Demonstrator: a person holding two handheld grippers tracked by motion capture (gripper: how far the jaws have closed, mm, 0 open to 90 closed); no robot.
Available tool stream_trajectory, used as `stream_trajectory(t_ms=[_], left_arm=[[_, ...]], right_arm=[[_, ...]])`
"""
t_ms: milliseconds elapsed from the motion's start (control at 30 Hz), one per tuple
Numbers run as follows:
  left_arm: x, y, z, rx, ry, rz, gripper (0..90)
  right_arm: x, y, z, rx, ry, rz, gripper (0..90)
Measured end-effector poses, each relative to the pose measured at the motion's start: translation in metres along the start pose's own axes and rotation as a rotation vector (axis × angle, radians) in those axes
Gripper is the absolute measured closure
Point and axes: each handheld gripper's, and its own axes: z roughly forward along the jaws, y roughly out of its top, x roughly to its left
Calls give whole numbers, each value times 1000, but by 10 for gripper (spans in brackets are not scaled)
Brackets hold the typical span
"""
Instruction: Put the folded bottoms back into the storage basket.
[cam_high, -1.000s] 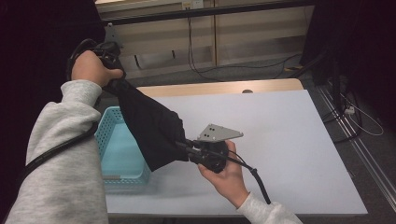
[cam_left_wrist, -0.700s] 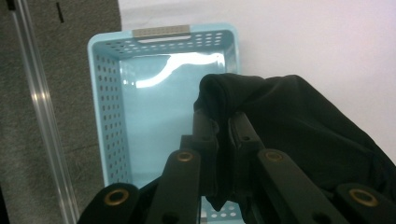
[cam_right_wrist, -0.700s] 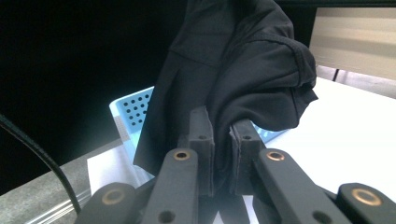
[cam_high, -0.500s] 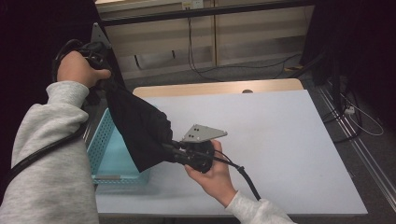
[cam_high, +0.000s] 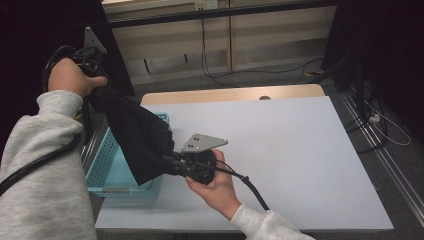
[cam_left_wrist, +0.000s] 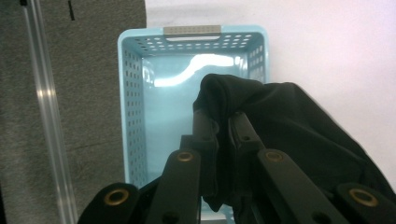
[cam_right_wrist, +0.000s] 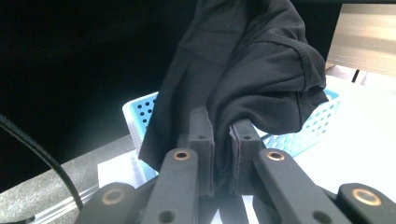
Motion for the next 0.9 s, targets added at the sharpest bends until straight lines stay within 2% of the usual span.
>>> stream_trajectory(t_ms=[67,400,900], left_arm=[[2,0,2,-2,-9,-8,838],[12,-1,2,-12,5,-17,838],[28,-5,15,-23,-1,-23,838]], right_arm=[[1,0,2,2,2,-2,819],[4,-1,12,7,21,-2,819],[12,-6,36,30,36,-16,818]])
